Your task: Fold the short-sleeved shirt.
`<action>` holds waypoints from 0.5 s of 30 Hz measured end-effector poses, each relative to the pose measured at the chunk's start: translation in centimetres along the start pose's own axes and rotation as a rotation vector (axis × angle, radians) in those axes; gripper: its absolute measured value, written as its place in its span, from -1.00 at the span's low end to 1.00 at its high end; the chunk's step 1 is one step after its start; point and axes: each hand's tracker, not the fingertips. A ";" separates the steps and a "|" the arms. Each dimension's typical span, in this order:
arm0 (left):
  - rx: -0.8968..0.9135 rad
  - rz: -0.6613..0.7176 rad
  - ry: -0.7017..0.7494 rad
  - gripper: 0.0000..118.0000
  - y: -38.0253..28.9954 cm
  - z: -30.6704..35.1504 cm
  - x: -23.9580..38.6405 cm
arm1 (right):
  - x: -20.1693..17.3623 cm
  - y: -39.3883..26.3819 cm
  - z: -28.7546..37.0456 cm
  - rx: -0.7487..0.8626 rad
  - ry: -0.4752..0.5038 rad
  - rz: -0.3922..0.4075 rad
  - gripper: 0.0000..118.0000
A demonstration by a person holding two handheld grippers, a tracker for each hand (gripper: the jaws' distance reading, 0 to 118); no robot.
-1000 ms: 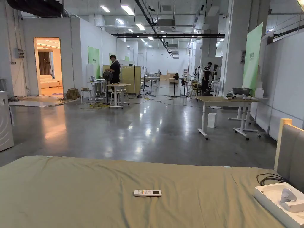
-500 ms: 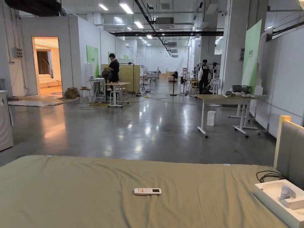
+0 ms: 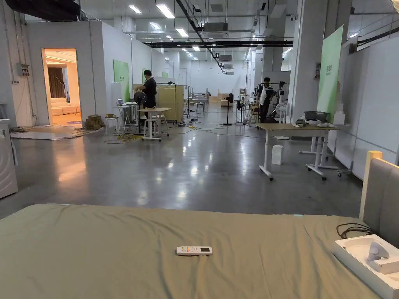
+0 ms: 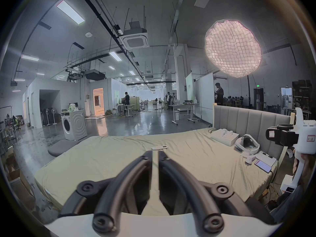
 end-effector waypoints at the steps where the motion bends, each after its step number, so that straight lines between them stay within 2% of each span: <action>1: 0.005 0.003 0.005 -0.75 0.0 0.0 0.0 | 0.0 0.1 0.0 -0.001 0.001 -0.003 -0.40; 2: 0.005 0.011 0.000 -0.62 0.0 0.0 0.0 | 0.0 0.1 -0.1 -0.004 0.004 -0.007 -0.02; 3: 0.000 0.022 -0.003 -0.45 -0.1 0.0 0.0 | 0.1 0.1 -0.1 -0.006 0.003 -0.010 0.25; 4: -0.002 0.028 0.001 -0.18 -0.1 -0.2 -0.2 | 0.0 0.0 -0.2 -0.008 0.001 -0.010 0.47; 5: -0.001 0.032 0.011 0.23 -0.2 -0.3 -0.1 | 0.0 0.0 -0.2 -0.009 -0.001 -0.008 0.62; 6: -0.003 0.033 0.020 0.47 -0.2 -0.3 -0.1 | 0.0 0.0 -0.2 -0.009 -0.002 -0.008 0.69; 7: -0.004 0.034 0.024 0.53 -0.3 -0.3 -0.1 | 0.0 0.0 -0.3 -0.008 -0.001 -0.008 0.77; 9: 0.006 0.039 0.025 0.53 -0.3 -0.3 -0.2 | -0.1 0.0 -0.3 -0.004 0.002 -0.010 1.00; 15: 0.013 0.046 0.032 0.53 -0.3 -0.5 -0.1 | -0.4 0.0 -0.4 0.007 -0.011 0.002 1.00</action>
